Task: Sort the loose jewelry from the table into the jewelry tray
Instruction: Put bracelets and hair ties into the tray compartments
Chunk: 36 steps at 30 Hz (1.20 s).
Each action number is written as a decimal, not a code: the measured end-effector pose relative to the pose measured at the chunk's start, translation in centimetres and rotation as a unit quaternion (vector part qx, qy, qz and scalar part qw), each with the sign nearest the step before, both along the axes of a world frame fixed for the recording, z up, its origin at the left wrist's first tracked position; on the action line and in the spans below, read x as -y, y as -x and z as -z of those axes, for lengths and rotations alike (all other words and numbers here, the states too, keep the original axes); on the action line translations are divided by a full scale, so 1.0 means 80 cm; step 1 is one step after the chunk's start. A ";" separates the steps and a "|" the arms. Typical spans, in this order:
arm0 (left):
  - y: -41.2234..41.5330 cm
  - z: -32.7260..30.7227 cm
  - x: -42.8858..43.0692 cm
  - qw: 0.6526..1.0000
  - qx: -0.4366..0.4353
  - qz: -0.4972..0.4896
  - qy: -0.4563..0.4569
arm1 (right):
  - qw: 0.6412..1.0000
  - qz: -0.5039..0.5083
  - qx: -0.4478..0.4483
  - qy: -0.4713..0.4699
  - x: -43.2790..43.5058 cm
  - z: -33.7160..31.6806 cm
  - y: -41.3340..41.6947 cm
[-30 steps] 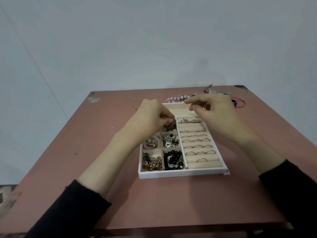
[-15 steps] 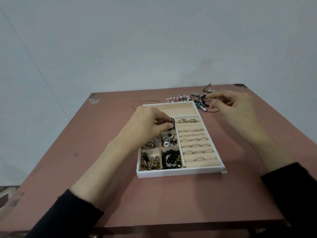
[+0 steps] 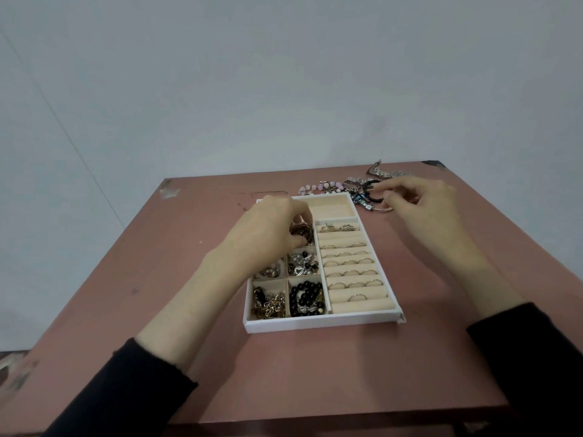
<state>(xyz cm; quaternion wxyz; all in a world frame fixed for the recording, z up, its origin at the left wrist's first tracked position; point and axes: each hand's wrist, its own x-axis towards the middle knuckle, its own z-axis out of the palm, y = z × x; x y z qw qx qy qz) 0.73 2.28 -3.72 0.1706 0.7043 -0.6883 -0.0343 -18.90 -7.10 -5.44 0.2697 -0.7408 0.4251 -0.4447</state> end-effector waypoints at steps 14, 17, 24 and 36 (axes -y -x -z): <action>0.003 -0.023 0.014 0.999 -0.004 0.017 -0.043 | 0.997 0.060 0.016 -0.035 0.053 -0.018 0.049; 0.015 -0.032 0.027 0.999 -0.041 0.017 -0.006 | 0.996 0.079 -0.034 -0.017 0.073 -0.017 0.056; 0.059 -0.036 0.073 0.994 -0.089 0.068 0.001 | 0.961 0.052 -0.263 0.060 0.099 0.008 0.053; 0.088 -0.010 0.130 0.996 -0.077 0.046 -0.003 | 0.990 0.092 -0.096 0.043 0.108 0.013 0.052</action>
